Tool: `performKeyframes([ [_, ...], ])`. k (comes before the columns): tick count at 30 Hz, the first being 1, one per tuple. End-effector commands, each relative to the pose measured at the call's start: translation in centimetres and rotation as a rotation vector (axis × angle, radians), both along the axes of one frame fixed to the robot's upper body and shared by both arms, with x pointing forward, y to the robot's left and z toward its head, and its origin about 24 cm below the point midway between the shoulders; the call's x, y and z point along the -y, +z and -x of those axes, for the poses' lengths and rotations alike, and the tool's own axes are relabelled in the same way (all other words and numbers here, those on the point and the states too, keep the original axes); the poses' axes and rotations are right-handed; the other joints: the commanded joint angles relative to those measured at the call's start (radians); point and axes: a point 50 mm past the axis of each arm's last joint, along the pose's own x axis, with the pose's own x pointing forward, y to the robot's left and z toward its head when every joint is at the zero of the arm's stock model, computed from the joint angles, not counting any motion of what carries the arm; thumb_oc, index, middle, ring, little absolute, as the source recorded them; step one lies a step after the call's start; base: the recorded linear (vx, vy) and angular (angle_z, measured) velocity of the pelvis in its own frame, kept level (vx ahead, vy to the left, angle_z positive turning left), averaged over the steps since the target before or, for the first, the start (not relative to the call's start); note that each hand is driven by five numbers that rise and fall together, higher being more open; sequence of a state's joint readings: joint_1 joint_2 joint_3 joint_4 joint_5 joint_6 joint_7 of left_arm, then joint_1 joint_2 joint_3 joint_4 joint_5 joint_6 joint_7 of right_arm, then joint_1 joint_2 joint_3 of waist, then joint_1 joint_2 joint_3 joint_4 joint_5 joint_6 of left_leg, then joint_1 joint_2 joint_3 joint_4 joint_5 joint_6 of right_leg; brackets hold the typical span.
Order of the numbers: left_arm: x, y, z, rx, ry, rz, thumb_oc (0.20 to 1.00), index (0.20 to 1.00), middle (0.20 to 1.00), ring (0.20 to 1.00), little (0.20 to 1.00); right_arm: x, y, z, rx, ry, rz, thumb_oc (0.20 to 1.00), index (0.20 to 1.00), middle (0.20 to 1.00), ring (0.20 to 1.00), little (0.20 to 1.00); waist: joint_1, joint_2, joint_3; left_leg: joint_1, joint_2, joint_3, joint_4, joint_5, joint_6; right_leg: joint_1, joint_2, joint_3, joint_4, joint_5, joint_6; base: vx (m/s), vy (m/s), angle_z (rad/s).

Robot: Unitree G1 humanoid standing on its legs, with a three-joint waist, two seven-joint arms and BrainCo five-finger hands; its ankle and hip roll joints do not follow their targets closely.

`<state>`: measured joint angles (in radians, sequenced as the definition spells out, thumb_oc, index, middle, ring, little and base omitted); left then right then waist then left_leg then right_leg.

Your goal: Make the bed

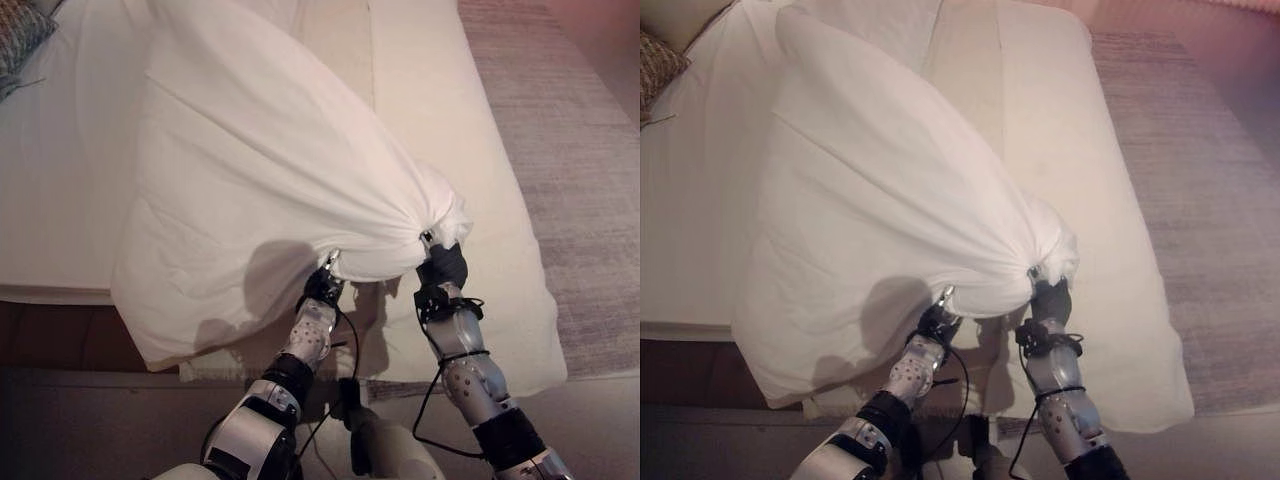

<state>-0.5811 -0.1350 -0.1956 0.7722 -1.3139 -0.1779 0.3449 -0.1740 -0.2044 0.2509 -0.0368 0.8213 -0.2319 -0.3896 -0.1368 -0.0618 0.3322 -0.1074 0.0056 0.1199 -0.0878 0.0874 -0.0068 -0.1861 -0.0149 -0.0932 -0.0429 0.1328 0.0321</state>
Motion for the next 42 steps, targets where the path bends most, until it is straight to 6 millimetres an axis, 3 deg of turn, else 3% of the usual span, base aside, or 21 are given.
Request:
performKeyframes([
  [1,-1.7,3.7,-3.1,0.075,0.162,0.044,0.558,0.558,0.558,0.558,0.558,4.0,4.0,2.3,0.257,-0.142,-0.062,0.200,0.200,0.200,0.200,0.200,-0.035,-0.020,-0.055,0.026,0.006,-0.006,0.001,-0.060,-0.059,-0.064,-0.028,-0.021,0.136,-0.073,0.096,0.00,-0.015,0.10],
  [2,-1.9,3.7,-3.1,0.081,0.169,0.040,0.200,0.200,0.200,0.200,0.200,4.0,3.8,2.3,0.246,-0.138,-0.056,0.200,0.200,0.200,0.200,0.200,-0.034,-0.020,-0.055,0.028,0.006,-0.007,0.001,-0.061,-0.058,-0.064,-0.028,-0.021,0.137,-0.073,0.096,0.00,-0.009,0.13],
  [8,-3.7,3.7,-2.9,0.149,0.198,-0.015,0.200,0.200,0.200,0.200,0.200,4.3,1.5,2.3,0.150,-0.135,-0.029,0.200,0.200,0.200,0.200,0.200,-0.027,-0.022,-0.067,0.045,0.007,-0.010,0.001,-0.067,-0.055,-0.051,-0.029,-0.022,0.140,-0.080,0.095,0.00,-0.003,0.03],
  [15,-6.6,2.0,-1.6,0.157,0.270,-0.051,0.200,0.200,0.200,0.200,0.200,4.6,-1.4,2.2,0.028,-0.148,-0.042,0.200,0.200,0.200,0.200,0.200,0.000,-0.027,-0.089,0.065,0.009,-0.018,0.001,-0.070,-0.059,-0.023,-0.031,-0.043,0.149,-0.095,0.090,0.00,-0.017,0.04],
  [23,-9.6,-0.4,1.3,0.179,0.346,-0.018,0.200,0.200,0.200,0.200,0.200,4.4,-6.3,2.9,-0.181,-0.136,-0.063,0.200,0.200,0.200,0.200,0.200,0.052,-0.023,-0.134,0.103,0.008,-0.054,0.001,-0.070,-0.061,0.051,-0.033,-0.095,0.135,-0.115,0.082,0.02,-0.043,0.17],
  [25,-10.3,-0.7,2.6,0.211,0.363,0.000,0.200,0.200,0.200,0.200,0.200,4.6,-8.1,3.3,-0.258,-0.142,-0.072,0.200,0.200,0.200,0.200,0.200,0.085,-0.008,-0.145,0.104,0.000,-0.090,0.001,-0.059,-0.064,0.076,-0.043,-0.131,0.141,-0.128,0.075,-0.02,-0.022,0.20],
  [27,-10.2,-0.6,2.8,0.224,0.357,0.007,0.200,0.200,0.200,0.200,0.200,4.8,-8.5,3.5,-0.278,-0.152,-0.074,0.200,0.200,0.200,0.200,0.200,0.089,-0.001,-0.146,0.097,-0.007,-0.124,0.001,-0.051,-0.067,0.085,-0.052,-0.161,0.147,-0.138,0.073,-0.04,-0.002,0.52],
  [30,-10.4,0.1,3.3,0.290,0.346,0.010,0.200,0.200,0.200,0.200,0.200,5.9,-10.1,4.1,-0.350,-0.203,-0.071,0.200,0.200,0.200,0.200,0.200,0.104,0.029,-0.155,0.077,-0.035,-0.224,0.001,-0.025,-0.067,0.114,-0.090,-0.267,0.154,-0.150,0.067,-0.04,0.054,1.07],
  [31,-10.5,0.2,3.5,0.300,0.343,0.006,0.200,0.200,0.200,0.200,0.200,6.1,-10.4,4.3,-0.367,-0.210,-0.062,0.200,0.200,0.200,0.200,0.200,0.106,0.035,-0.158,0.082,-0.036,-0.228,0.001,-0.029,-0.065,0.125,-0.098,-0.285,0.151,-0.151,0.068,-0.03,0.178,1.33],
  [32,-11.0,0.5,3.8,0.335,0.346,-0.010,0.200,0.200,0.200,0.200,0.200,6.3,-11.0,4.2,-0.396,-0.223,-0.060,0.200,0.200,0.200,0.200,0.200,0.108,0.039,-0.167,0.096,-0.021,-0.210,0.015,-0.044,-0.066,0.146,-0.117,-0.316,0.130,-0.137,0.073,-0.02,0.150,1.24],
  [35,-12.1,0.9,4.3,0.371,0.367,-0.046,0.200,0.200,0.200,0.200,0.200,6.0,-11.5,3.9,-0.420,-0.208,-0.058,0.200,0.200,0.200,0.200,0.200,0.122,0.028,-0.181,0.100,0.012,-0.203,0.057,-0.073,-0.069,0.154,-0.144,-0.315,0.105,-0.110,0.085,0.00,0.246,0.96],
  [36,-13.2,1.2,4.7,0.400,0.392,-0.083,0.200,0.200,0.200,0.200,0.200,5.6,-12.1,3.8,-0.450,-0.180,-0.054,0.200,0.200,0.200,0.200,0.200,0.135,0.023,-0.197,0.112,0.078,-0.212,0.083,-0.086,-0.084,0.159,-0.179,-0.302,0.105,-0.105,0.099,0.03,0.305,0.21],
  [37,-13.2,1.2,4.7,0.400,0.392,-0.083,0.200,0.200,0.200,0.200,0.200,5.6,-12.1,3.8,-0.450,-0.180,-0.054,0.200,0.200,0.200,0.200,0.200,0.133,0.022,-0.199,0.109,0.076,-0.214,0.083,-0.083,-0.083,0.156,-0.180,-0.303,0.103,-0.102,0.100,0.10,0.512,0.01],
  [38,-14.0,1.3,5.0,0.413,0.421,-0.093,0.200,0.200,0.200,0.200,0.200,5.5,-12.8,3.9,-0.484,-0.161,-0.050,0.200,0.200,0.200,0.200,0.200,0.138,0.025,-0.220,0.100,0.144,-0.243,0.091,-0.060,-0.101,0.159,-0.216,-0.283,0.110,-0.102,0.118,0.06,0.293,-0.09],
  [39,-14.0,1.3,5.0,0.413,0.422,-0.093,0.200,0.200,0.200,0.200,0.200,5.5,-12.9,4.0,-0.485,-0.161,-0.050,0.200,0.200,0.200,0.200,0.200,0.138,0.026,-0.221,0.100,0.145,-0.243,0.091,-0.061,-0.102,0.157,-0.215,-0.283,0.112,-0.103,0.118,0.12,0.656,-0.11],
  [40,-14.6,1.6,5.2,0.430,0.445,-0.098,0.200,0.200,0.200,0.200,0.200,5.3,-13.2,4.0,-0.502,-0.138,-0.040,0.200,0.200,0.200,0.200,0.200,0.141,0.039,-0.233,0.096,0.198,-0.260,0.090,-0.043,-0.129,0.160,-0.255,-0.255,0.130,-0.096,0.138,0.06,0.574,-0.06],
  [42,-14.6,1.8,5.2,0.441,0.445,-0.100,0.200,0.200,0.200,0.200,0.200,5.1,-13.2,3.9,-0.502,-0.126,-0.042,0.200,0.200,0.200,0.200,0.200,0.147,0.041,-0.232,0.096,0.207,-0.271,0.101,-0.047,-0.137,0.155,-0.272,-0.236,0.137,-0.088,0.146,0.02,0.614,-0.15],
])
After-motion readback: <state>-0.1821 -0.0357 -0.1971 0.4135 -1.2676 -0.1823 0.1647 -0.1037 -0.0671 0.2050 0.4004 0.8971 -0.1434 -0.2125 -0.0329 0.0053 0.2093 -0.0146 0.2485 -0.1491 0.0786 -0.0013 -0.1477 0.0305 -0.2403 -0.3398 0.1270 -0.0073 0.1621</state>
